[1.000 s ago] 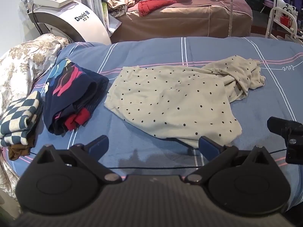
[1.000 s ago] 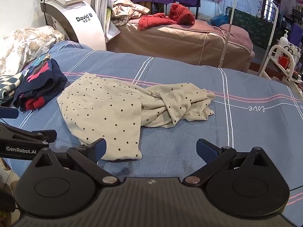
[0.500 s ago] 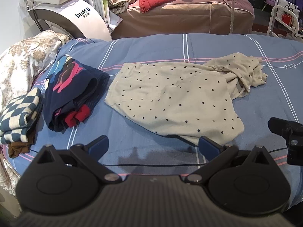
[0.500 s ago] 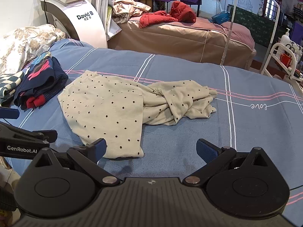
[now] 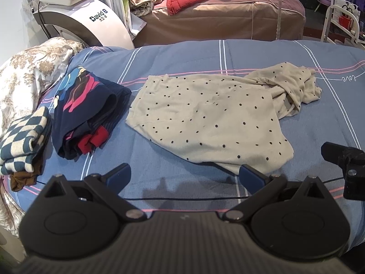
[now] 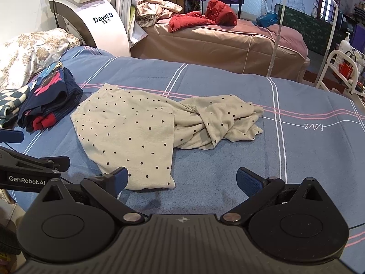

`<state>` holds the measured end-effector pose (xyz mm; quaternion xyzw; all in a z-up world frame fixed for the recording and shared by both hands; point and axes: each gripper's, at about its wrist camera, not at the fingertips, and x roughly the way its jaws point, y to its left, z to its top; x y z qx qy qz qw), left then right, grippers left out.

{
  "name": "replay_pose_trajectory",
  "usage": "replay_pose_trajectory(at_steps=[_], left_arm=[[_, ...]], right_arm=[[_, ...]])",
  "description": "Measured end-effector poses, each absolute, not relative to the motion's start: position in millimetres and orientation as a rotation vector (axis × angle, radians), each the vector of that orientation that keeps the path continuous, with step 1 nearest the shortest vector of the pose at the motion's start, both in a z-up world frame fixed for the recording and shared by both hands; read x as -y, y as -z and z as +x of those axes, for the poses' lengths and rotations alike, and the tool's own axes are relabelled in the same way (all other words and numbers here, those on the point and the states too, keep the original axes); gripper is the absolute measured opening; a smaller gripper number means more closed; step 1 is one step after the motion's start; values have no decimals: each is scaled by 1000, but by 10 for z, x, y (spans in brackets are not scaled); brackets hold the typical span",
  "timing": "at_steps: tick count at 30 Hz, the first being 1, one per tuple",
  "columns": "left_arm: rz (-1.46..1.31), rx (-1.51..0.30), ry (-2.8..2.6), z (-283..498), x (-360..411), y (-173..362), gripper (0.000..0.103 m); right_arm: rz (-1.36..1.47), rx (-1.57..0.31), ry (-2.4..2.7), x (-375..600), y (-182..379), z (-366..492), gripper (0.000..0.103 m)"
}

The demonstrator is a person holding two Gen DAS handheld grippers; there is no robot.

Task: Fold small clothes

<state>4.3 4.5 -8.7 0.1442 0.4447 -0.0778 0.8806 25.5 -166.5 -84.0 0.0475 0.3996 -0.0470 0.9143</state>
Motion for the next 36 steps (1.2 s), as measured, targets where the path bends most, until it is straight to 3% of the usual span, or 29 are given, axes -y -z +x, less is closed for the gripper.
replay_pose_trajectory(at_steps=[36], left_arm=[[308,-941,164,27,-42,140,103]], right_arm=[[100,-832,93,1656,874,248,103]])
